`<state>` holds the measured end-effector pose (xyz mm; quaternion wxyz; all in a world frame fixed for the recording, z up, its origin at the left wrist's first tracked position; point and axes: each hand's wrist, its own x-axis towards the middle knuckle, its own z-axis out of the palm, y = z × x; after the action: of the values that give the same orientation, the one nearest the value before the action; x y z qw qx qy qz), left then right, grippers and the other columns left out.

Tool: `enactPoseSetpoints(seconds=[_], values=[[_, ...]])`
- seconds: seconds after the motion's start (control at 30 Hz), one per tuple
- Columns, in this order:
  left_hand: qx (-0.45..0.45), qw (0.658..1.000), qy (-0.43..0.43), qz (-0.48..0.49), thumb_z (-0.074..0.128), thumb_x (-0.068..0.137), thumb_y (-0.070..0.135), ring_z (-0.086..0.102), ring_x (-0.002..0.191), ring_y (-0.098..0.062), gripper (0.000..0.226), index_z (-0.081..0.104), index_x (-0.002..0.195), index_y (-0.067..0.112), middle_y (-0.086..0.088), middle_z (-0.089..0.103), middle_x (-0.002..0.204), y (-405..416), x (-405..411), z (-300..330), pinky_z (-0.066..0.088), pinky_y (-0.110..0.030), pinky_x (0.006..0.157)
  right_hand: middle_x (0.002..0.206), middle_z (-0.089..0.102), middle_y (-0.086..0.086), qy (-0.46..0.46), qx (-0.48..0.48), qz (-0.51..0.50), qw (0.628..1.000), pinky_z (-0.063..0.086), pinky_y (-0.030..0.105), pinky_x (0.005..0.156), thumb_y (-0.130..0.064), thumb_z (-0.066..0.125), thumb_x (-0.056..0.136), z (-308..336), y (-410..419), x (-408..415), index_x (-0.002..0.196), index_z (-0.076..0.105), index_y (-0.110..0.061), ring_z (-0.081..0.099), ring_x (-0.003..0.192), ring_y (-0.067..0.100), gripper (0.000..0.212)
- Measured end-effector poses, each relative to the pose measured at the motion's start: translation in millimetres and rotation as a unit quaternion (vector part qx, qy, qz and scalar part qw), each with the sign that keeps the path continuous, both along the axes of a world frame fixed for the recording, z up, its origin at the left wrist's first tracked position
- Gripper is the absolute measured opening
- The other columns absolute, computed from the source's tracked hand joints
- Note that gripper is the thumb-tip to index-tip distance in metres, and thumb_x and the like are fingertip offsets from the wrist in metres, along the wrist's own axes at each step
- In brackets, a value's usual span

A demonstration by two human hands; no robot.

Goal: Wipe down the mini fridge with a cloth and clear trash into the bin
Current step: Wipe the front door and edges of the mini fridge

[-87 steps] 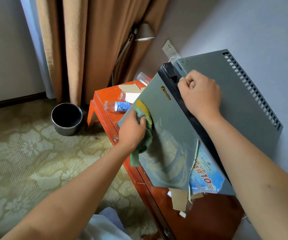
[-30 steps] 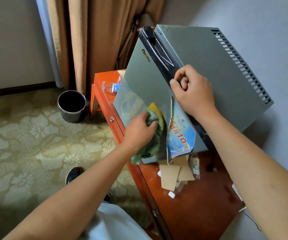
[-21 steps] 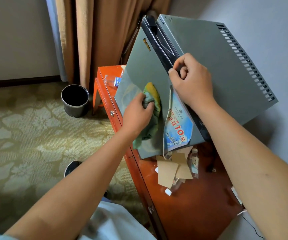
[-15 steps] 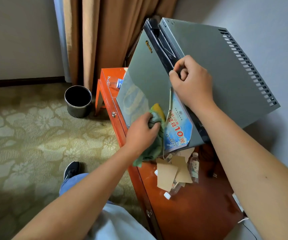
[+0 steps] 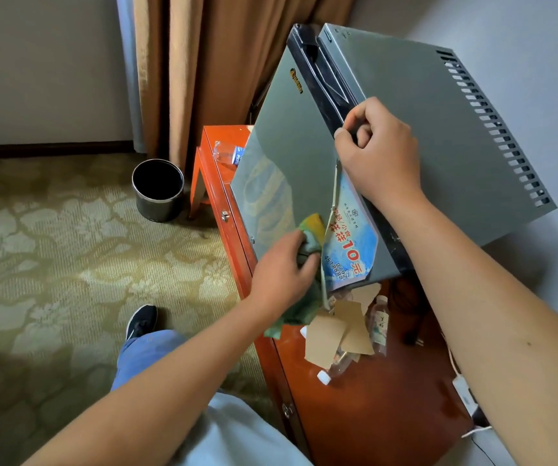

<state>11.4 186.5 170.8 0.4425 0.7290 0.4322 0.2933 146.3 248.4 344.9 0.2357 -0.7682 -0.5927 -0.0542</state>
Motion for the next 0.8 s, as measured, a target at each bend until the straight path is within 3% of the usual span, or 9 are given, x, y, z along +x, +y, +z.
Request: enactPoseSetpoints(seconds=[0.1, 0.2, 0.33, 0.43, 0.57, 0.7, 0.8], values=[[0.056, 0.997, -0.039, 0.025, 0.052, 0.087, 0.044, 0.049, 0.075, 0.007, 0.016, 0.038, 0.087, 0.037, 0.015, 0.048, 0.077, 20.2, 8.0, 22.7, 0.025, -0.014, 0.051, 0.058, 0.046, -0.006, -0.001, 0.001, -0.001, 1.0, 0.042, 0.031, 0.058, -0.032, 0.057, 0.086, -0.4, 0.2, -0.4, 0.086, 0.054, -0.026, 0.05, 0.062, 0.01, 0.007], [0.002, 0.997, -0.061, 0.057, 0.053, 0.087, 0.043, 0.051, 0.069, 0.0, 0.019, 0.037, 0.083, 0.035, 0.013, 0.052, 0.075, 45.2, 11.9, 27.0, 0.03, -0.023, 0.051, 0.058, 0.047, -0.007, -0.005, 0.0, -0.003, 1.0, 0.042, 0.03, 0.057, -0.033, 0.057, 0.086, 0.1, 0.0, -0.9, 0.086, 0.055, -0.026, 0.051, 0.062, 0.008, 0.007], [-0.069, 0.997, 0.017, 0.042, 0.054, 0.091, 0.04, 0.055, 0.073, -0.019, 0.018, 0.04, 0.086, 0.029, 0.009, 0.055, 0.079, 27.5, 1.7, -4.8, 0.037, -0.031, 0.058, 0.058, 0.046, -0.008, -0.006, -0.002, -0.004, 1.0, 0.043, 0.03, 0.057, -0.033, 0.056, 0.086, 1.2, -0.1, -1.4, 0.085, 0.054, -0.027, 0.049, 0.061, 0.009, 0.007], [-0.075, 0.997, 0.009, -0.018, 0.05, 0.09, 0.045, 0.056, 0.069, -0.007, 0.015, 0.04, 0.087, 0.034, 0.013, 0.055, 0.08, -19.0, 0.3, -13.5, 0.047, -0.03, 0.056, 0.058, 0.046, -0.007, -0.008, -0.002, -0.009, 1.0, 0.045, 0.032, 0.059, -0.033, 0.056, 0.085, 1.3, 1.0, -1.7, 0.085, 0.054, -0.027, 0.049, 0.061, 0.01, 0.007], [-0.026, 0.999, -0.037, -0.017, 0.045, 0.091, 0.049, 0.051, 0.065, 0.0, 0.017, 0.034, 0.088, 0.036, 0.015, 0.048, 0.079, -30.7, 6.8, -5.7, 0.035, -0.023, 0.048, 0.059, 0.046, -0.007, -0.005, -0.001, -0.011, 1.0, 0.047, 0.034, 0.061, -0.033, 0.057, 0.086, 1.2, 0.8, -2.1, 0.086, 0.055, -0.025, 0.049, 0.062, 0.011, 0.008], [-0.062, 0.997, -0.032, 0.041, 0.046, 0.093, 0.046, 0.055, 0.07, -0.007, 0.017, 0.037, 0.091, 0.032, 0.012, 0.054, 0.084, 1.7, 11.4, -8.7, 0.042, -0.03, 0.054, 0.059, 0.046, -0.007, -0.005, -0.004, -0.007, 1.0, 0.047, 0.035, 0.061, -0.032, 0.057, 0.086, 2.1, -0.2, -3.0, 0.087, 0.055, -0.025, 0.049, 0.062, 0.012, 0.007], [-0.106, 0.994, -0.001, 0.031, 0.046, 0.095, 0.045, 0.059, 0.074, -0.015, 0.016, 0.038, 0.093, 0.031, 0.007, 0.057, 0.087, -2.8, 9.2, -22.5, 0.046, -0.033, 0.059, 0.059, 0.046, -0.008, -0.01, -0.008, -0.003, 1.0, 0.048, 0.034, 0.061, -0.033, 0.057, 0.087, 2.9, 0.6, -3.8, 0.087, 0.054, -0.026, 0.048, 0.061, 0.01, 0.007]])
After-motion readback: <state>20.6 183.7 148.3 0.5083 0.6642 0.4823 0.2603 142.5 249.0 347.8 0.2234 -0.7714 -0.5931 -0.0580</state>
